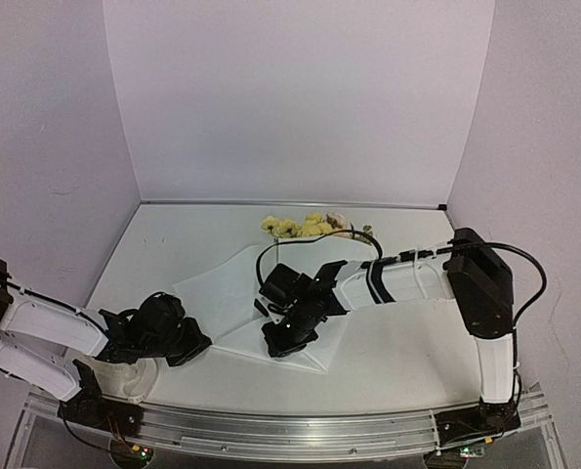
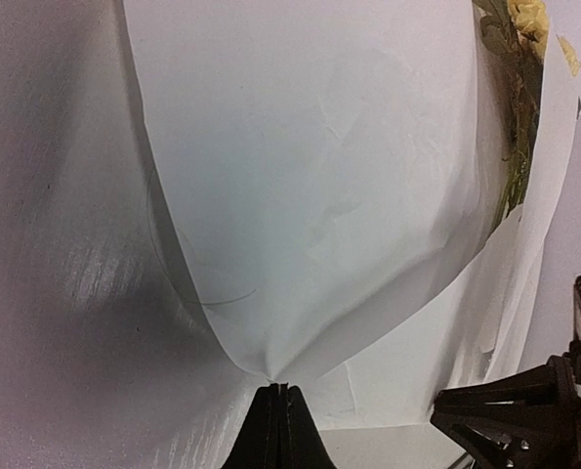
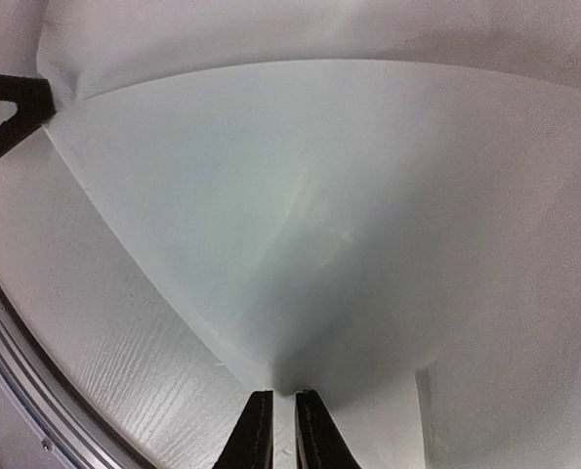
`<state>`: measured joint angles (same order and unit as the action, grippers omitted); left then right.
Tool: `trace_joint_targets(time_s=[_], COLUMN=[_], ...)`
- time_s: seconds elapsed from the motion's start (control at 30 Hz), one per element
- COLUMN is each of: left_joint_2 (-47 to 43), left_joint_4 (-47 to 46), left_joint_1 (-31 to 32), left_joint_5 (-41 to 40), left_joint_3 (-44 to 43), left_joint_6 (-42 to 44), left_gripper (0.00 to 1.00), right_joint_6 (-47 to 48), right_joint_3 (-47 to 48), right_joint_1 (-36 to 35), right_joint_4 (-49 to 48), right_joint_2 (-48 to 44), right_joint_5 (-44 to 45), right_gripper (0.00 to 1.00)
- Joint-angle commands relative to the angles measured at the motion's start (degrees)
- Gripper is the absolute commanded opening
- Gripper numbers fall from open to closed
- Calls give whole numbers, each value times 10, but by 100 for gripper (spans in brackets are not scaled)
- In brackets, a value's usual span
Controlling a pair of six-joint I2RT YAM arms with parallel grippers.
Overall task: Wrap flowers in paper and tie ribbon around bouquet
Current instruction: Fold the 2/3-folded wrapping paper at the center of the board.
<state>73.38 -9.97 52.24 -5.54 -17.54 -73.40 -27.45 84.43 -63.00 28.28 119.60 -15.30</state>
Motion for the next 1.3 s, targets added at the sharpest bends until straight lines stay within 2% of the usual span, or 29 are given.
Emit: trace_joint_targets(time_s=[0.0,0.2,0.37,0.67,1.03,1.17,1.27], left_joint_2=[-19,-50,-70,-36,-102,-102,-94], left_joint_4=[4,18,21,16,65,96,86], left_joint_1=[5,10,26,64,67,67,67], left_joint_5=[-1,-1,1,32,-40,-58,-45], left_joint_3=[-17,-25,-60,-134,-106,-106,-105], left_joint_6=[12,32,93,176,128,107,111], left_gripper=[0,0,0,0,0,0,0], right_joint_6=[-26,-32,-23,11,18,21,20], right_joint_3=[24,11,1,27,27,28,30], right_joint_1=[-1,-4,-9,-28,-31,-32,-32], right_joint_4=[-20,-27,-18,31,33,33,33], right_joint_2=[28,41,40,59,77,80,82], right_joint_5=[-7,3,21,69,76,75,69], right_gripper=[8,7,7,9,17,20,22])
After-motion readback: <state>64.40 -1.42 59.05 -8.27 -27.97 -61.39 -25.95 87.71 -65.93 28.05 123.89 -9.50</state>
